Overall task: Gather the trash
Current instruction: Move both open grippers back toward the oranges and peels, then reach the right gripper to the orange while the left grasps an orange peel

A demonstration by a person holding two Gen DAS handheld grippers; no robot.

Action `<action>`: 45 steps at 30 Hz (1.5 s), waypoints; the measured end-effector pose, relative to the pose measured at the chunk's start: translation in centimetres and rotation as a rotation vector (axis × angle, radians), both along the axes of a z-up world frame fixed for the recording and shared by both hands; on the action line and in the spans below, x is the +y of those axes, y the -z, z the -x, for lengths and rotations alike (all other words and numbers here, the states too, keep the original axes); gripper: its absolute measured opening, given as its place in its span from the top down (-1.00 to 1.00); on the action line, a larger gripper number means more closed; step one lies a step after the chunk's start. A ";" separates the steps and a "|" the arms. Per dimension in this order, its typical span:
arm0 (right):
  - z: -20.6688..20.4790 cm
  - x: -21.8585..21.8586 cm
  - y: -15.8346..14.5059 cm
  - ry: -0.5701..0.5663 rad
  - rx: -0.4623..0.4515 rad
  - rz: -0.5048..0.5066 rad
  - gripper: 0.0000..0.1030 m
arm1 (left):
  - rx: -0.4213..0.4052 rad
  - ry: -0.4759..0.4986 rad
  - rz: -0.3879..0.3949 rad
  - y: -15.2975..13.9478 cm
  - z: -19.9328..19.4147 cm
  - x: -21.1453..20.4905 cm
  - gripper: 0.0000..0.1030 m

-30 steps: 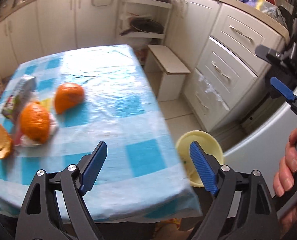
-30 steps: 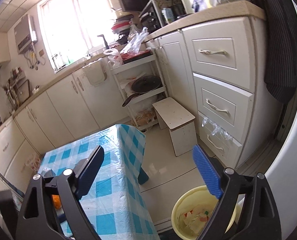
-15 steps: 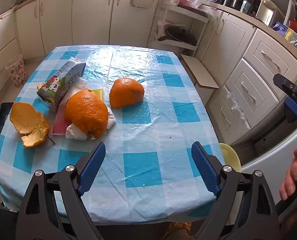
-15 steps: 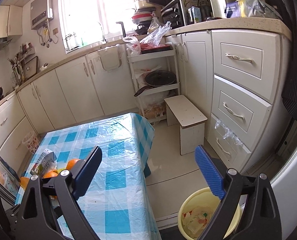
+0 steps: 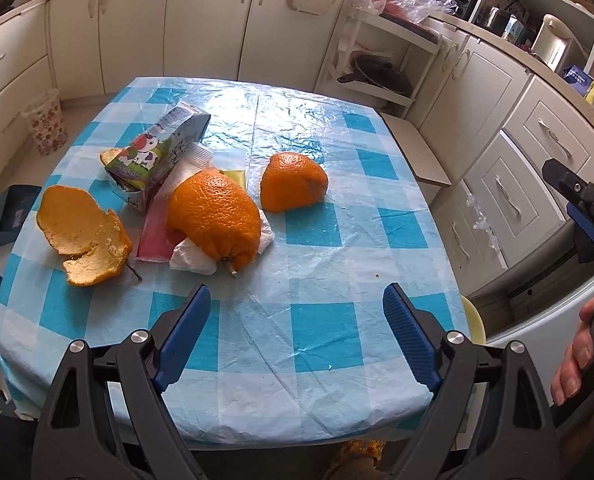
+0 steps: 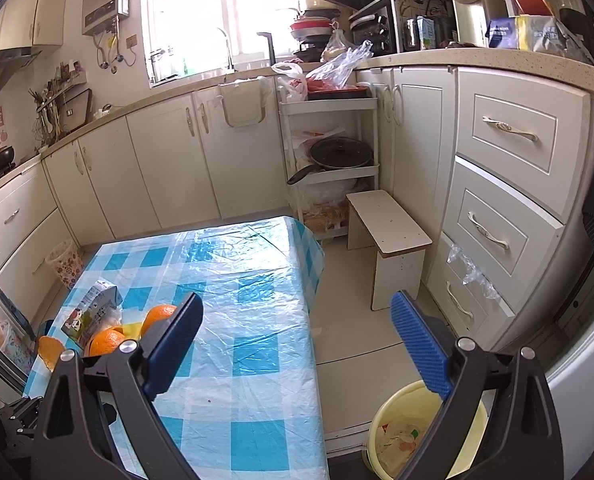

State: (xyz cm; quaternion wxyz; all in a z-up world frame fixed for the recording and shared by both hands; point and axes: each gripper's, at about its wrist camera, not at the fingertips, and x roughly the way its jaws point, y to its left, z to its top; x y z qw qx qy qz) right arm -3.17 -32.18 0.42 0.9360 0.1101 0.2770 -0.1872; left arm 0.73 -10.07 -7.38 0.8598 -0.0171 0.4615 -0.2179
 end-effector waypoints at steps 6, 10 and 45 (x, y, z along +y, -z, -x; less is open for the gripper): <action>-0.8 1.0 0.4 -0.024 0.015 0.007 -0.78 | 0.004 -0.018 0.002 0.0 -0.5 1.2 -0.63; -1.3 1.7 0.6 -0.039 0.023 0.010 -0.78 | 0.015 -0.037 0.008 0.1 -1.0 2.3 -0.63; -13.2 16.4 10.1 -0.474 0.304 -0.084 -0.77 | 0.222 -0.484 0.035 4.6 -8.0 18.5 -0.63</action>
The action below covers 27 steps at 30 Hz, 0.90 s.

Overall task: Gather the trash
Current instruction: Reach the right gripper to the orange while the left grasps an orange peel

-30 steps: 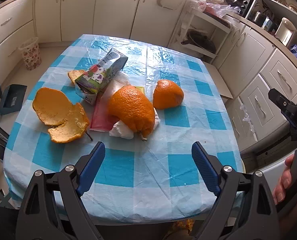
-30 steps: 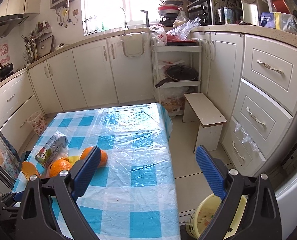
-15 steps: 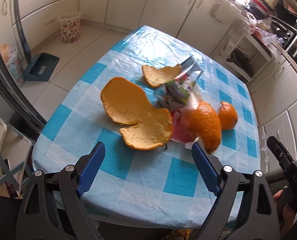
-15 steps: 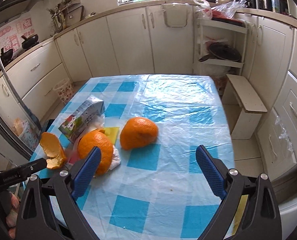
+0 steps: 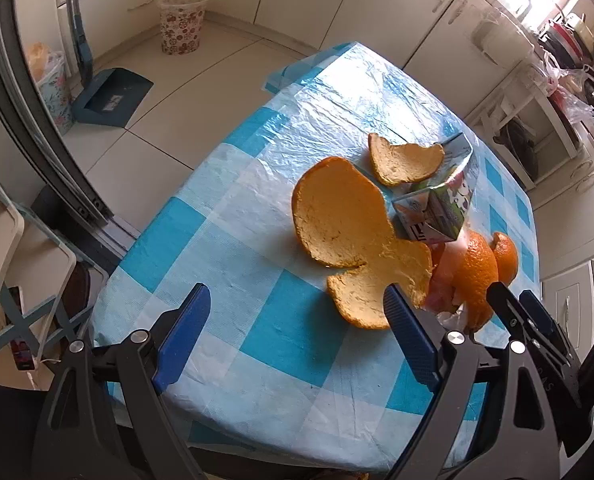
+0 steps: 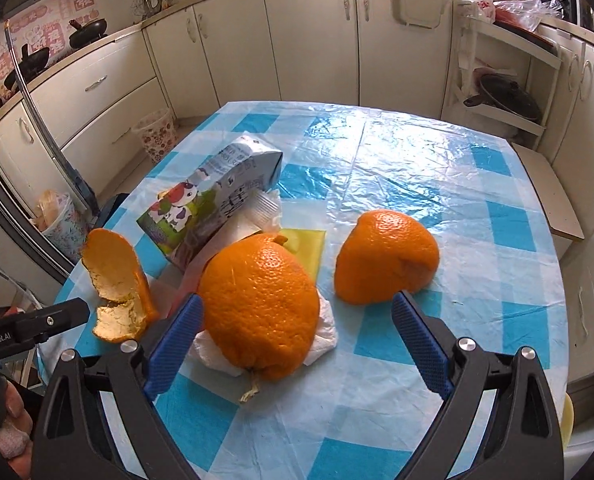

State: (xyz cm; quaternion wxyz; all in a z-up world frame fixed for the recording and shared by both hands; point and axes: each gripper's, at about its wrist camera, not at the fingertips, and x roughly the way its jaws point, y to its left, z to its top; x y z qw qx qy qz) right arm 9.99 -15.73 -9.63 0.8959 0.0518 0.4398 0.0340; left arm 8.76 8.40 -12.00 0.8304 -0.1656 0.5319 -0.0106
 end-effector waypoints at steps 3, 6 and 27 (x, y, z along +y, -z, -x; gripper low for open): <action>-0.8 0.3 0.8 -0.030 0.017 -0.034 -0.38 | 0.008 -0.020 0.007 0.5 -0.6 0.5 -0.63; -1.1 0.0 1.2 -0.058 0.030 -0.125 -0.09 | 0.005 -0.040 0.000 0.8 -1.6 0.6 -0.64; 2.9 -9.4 1.5 -0.094 0.196 -0.481 -0.19 | -0.070 0.146 0.016 0.3 -4.1 -4.8 0.90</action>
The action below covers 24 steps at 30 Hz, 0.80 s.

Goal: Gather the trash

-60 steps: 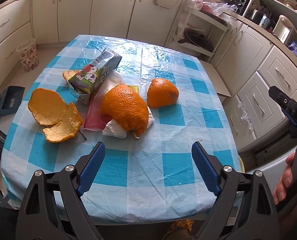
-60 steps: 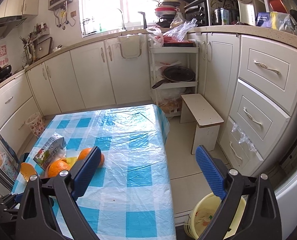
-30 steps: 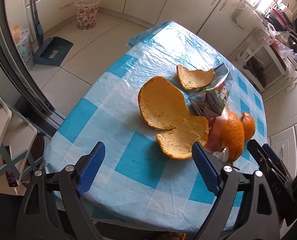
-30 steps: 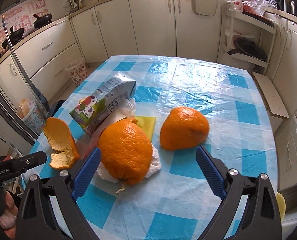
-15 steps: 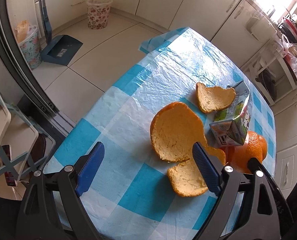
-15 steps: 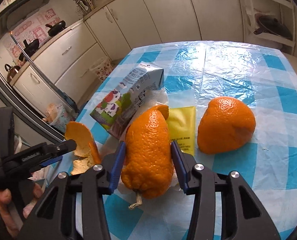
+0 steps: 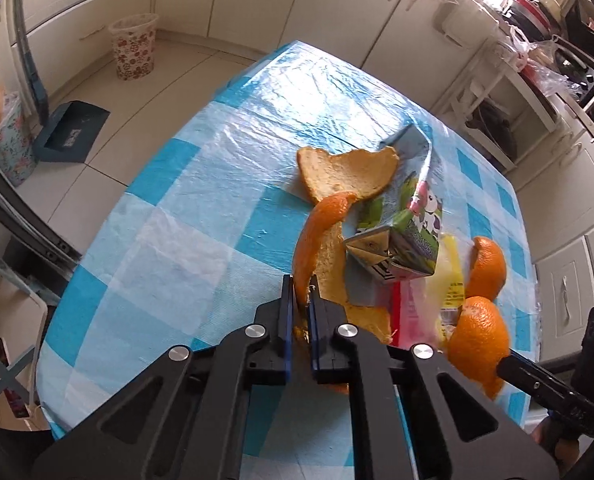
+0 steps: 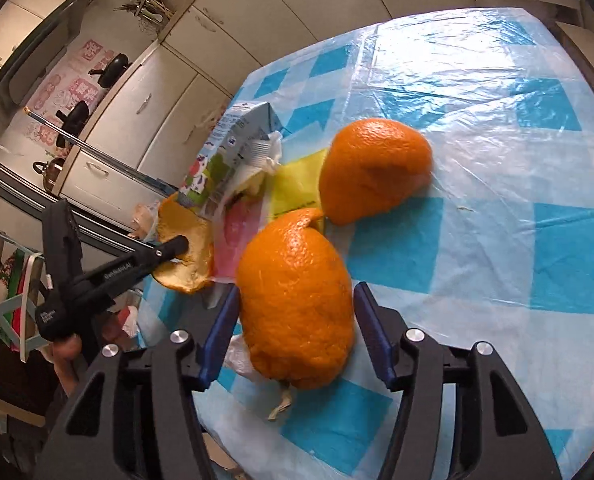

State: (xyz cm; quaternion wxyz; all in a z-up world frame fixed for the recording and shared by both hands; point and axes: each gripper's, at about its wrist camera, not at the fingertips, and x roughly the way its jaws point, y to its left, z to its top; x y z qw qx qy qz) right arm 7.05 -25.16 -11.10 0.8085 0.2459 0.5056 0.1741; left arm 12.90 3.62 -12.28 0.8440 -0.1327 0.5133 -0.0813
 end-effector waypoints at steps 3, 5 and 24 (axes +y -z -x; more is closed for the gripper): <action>0.5 -0.6 -0.5 0.029 -0.039 0.041 -0.31 | -0.006 0.030 0.024 -0.4 0.5 -0.3 0.90; 0.4 -0.5 -0.5 0.039 -0.057 0.035 -0.36 | -0.007 0.049 0.019 -0.4 0.7 -0.6 0.90; -1.6 1.5 -1.4 -0.006 -0.143 -0.103 0.24 | -0.006 0.121 -0.015 -0.7 1.4 -1.8 0.87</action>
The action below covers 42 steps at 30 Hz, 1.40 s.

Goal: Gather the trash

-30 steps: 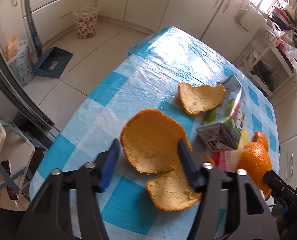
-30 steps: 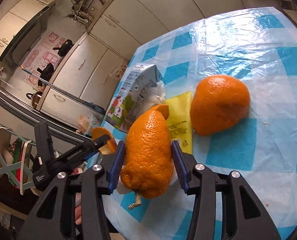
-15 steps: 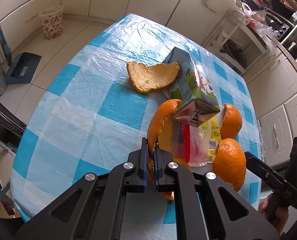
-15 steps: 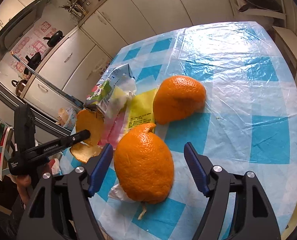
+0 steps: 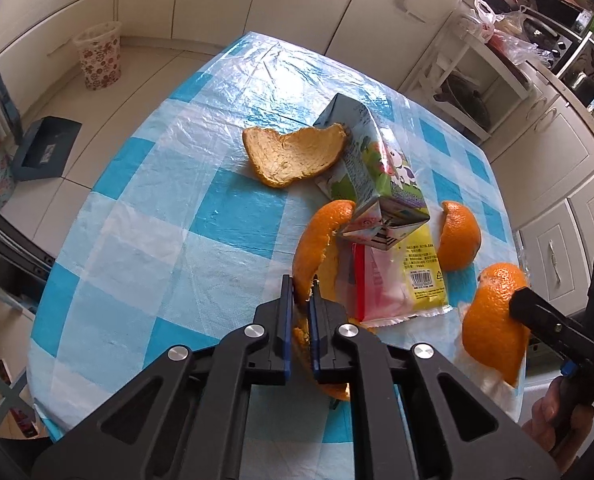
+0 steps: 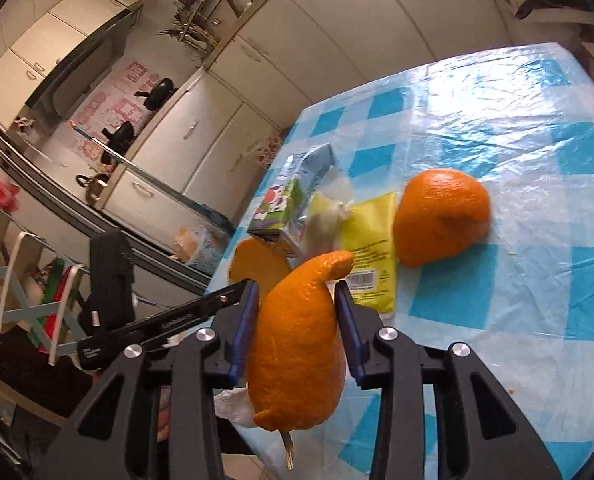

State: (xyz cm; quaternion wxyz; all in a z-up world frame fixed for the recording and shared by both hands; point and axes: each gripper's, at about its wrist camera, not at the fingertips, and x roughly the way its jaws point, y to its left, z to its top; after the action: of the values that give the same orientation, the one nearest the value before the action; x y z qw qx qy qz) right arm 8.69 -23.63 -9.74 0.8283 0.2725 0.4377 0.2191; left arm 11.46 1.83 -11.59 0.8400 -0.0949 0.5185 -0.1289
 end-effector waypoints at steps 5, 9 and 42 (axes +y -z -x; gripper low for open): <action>0.3 -1.7 0.9 0.056 0.055 -0.009 0.39 | 0.012 -0.003 0.005 0.3 0.1 -0.1 0.88; 1.3 -2.2 -0.1 0.042 -0.001 -0.092 0.49 | 0.003 -0.004 0.016 0.0 0.4 0.2 0.88; 2.9 4.3 -2.3 -0.232 0.036 0.224 -0.76 | 0.078 -0.039 0.005 1.8 0.3 0.8 0.85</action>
State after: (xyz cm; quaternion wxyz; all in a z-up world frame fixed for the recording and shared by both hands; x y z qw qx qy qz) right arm 5.79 -19.34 -7.45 0.8148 0.1301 0.5025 0.2583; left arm 11.12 2.63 -13.44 0.8212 -0.1119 0.5487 -0.1097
